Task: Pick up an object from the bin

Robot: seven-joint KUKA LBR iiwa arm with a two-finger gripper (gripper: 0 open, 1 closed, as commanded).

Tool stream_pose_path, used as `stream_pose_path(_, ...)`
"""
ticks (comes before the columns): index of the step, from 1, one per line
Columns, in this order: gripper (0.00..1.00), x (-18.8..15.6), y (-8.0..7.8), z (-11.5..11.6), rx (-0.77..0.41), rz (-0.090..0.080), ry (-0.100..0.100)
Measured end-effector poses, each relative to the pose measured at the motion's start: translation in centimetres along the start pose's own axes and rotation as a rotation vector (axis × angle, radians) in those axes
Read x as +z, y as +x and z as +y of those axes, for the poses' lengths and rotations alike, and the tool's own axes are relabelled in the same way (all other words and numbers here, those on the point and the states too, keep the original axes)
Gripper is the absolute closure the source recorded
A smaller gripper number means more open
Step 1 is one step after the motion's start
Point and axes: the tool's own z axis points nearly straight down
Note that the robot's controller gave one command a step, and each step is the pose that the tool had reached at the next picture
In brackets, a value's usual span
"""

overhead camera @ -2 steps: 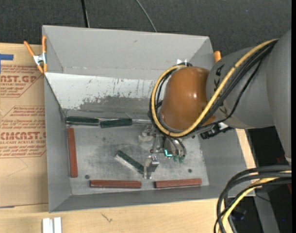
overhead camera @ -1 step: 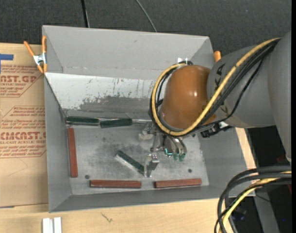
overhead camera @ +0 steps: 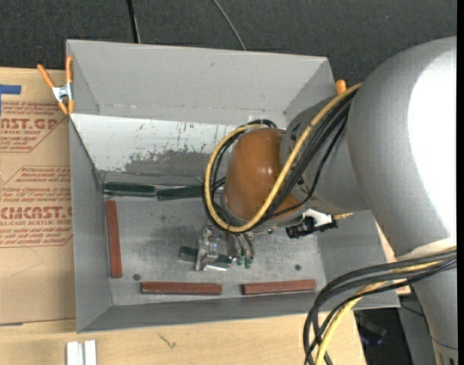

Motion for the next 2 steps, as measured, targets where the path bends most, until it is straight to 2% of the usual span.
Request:
stream_pose_path(1, 1.00, 0.0, 0.0, 0.0, 0.000, 0.000, 0.000)
stream_pose_path(2, 1.00, -16.6, -0.2, -1.4, -0.018, 0.002, 0.001)
